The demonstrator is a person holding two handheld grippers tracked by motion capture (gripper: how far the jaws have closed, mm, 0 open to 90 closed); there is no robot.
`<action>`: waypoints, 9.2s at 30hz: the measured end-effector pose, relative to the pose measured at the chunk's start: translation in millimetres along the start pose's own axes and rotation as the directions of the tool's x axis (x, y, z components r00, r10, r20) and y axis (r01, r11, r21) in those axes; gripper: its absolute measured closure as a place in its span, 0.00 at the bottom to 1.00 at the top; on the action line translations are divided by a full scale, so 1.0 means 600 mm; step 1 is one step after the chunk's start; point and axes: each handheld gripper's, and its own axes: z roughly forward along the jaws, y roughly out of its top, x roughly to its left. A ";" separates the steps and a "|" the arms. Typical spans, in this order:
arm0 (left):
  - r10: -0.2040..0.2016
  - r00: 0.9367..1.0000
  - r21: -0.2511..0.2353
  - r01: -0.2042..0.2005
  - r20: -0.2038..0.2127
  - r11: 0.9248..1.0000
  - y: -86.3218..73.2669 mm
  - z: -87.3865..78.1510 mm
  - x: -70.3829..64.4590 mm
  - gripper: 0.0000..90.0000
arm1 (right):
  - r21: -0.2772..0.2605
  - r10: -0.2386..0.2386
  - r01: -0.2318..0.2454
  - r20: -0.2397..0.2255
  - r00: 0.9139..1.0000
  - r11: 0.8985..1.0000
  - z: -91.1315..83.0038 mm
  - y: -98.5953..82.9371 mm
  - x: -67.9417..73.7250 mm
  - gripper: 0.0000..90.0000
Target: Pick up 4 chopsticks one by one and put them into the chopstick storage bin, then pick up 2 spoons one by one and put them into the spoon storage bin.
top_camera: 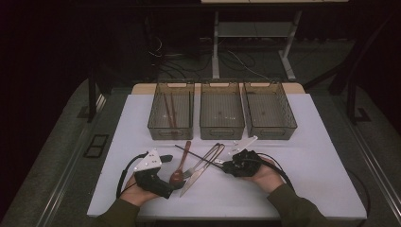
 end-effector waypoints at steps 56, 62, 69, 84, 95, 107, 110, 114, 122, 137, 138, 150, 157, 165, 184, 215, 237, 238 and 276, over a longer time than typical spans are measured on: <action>0.000 1.000 -0.002 0.000 -0.001 1.000 0.001 -0.001 -0.001 0.00 | -0.091 0.024 -0.021 0.028 0.999 0.996 -0.040 0.008 -0.008 0.95; 0.000 1.000 -0.003 0.000 -0.001 1.000 0.001 -0.001 -0.001 0.00 | -0.105 0.030 -0.026 0.035 0.999 0.994 -0.048 0.010 -0.011 0.95; 0.000 1.000 -0.002 0.000 0.001 1.000 0.001 0.000 -0.001 0.00 | -0.126 0.048 -0.042 0.047 0.998 0.991 -0.057 0.011 -0.016 0.95; -0.001 1.000 0.005 0.001 0.005 1.000 0.000 0.003 0.001 0.00 | -0.163 0.078 -0.068 0.055 0.995 0.984 -0.070 0.027 -0.028 0.95; -0.012 1.000 -0.007 0.012 0.006 1.000 -0.001 0.003 -0.002 0.00 | -0.177 0.135 -0.118 0.086 0.987 0.977 -0.068 0.072 -0.051 0.95; -0.014 1.000 -0.015 0.015 0.012 1.000 0.000 0.003 -0.003 0.00 | -0.174 0.153 -0.132 0.119 0.981 0.976 -0.052 0.140 -0.071 0.95; -0.012 1.000 -0.015 0.012 0.015 1.000 0.001 0.003 -0.003 0.00 | -0.184 0.163 -0.139 0.121 0.979 0.973 -0.050 0.160 -0.074 0.95; -0.012 1.000 -0.016 0.013 0.018 1.000 0.002 0.003 -0.004 0.00 | -0.192 0.166 -0.140 0.129 0.978 0.971 -0.043 0.187 -0.077 0.95; -0.008 1.000 -0.024 0.009 0.019 1.000 0.002 0.000 -0.004 0.00 | -0.196 0.186 -0.158 0.134 0.973 0.968 -0.004 0.241 -0.084 0.95; 0.000 1.000 -0.028 0.001 0.027 1.000 0.003 -0.001 -0.004 0.00 | -0.182 0.218 -0.190 0.147 0.965 0.965 0.099 0.319 -0.088 0.95; 0.000 1.000 -0.028 0.001 0.028 1.000 0.003 -0.001 -0.004 0.00 | -0.179 0.217 -0.190 0.149 0.965 0.965 0.106 0.321 -0.088 0.95; -0.004 0.999 -0.030 0.005 0.035 1.000 0.003 -0.001 -0.004 0.00 | -0.147 0.228 -0.207 0.142 0.963 0.967 0.145 0.325 -0.087 0.95; -0.004 0.999 -0.030 0.005 0.033 1.000 0.003 -0.001 -0.004 0.00 | -0.134 0.206 -0.187 0.149 0.967 0.973 0.149 0.319 -0.077 0.92; -0.002 0.999 -0.028 0.003 0.034 1.000 0.003 0.000 -0.004 0.00 | -0.157 0.199 -0.175 0.155 0.968 0.972 0.138 0.320 -0.075 0.70; -0.006 1.000 -0.023 0.006 0.029 1.000 0.002 0.001 -0.003 0.00 | -0.200 0.198 -0.174 0.105 0.975 0.964 0.068 0.266 -0.087 0.47; -0.007 1.000 -0.001 0.007 0.009 1.000 0.001 0.005 -0.001 0.00 | -0.277 0.145 -0.128 0.039 0.989 0.952 -0.067 0.072 -0.069 0.39; -0.001 1.000 0.000 0.001 0.004 1.000 0.002 0.006 -0.003 0.00 | -0.266 0.159 -0.141 0.047 0.986 0.954 -0.125 -0.047 -0.050 0.39; -0.001 1.000 0.000 0.001 0.004 1.000 0.002 0.006 -0.003 0.00 | -0.268 0.166 -0.150 0.036 0.985 0.952 -0.127 -0.053 -0.050 0.39; -0.003 1.000 0.001 0.003 0.002 1.000 0.002 0.006 -0.001 0.00 | -0.158 0.260 -0.250 0.044 0.965 0.955 -0.099 -0.108 -0.043 0.53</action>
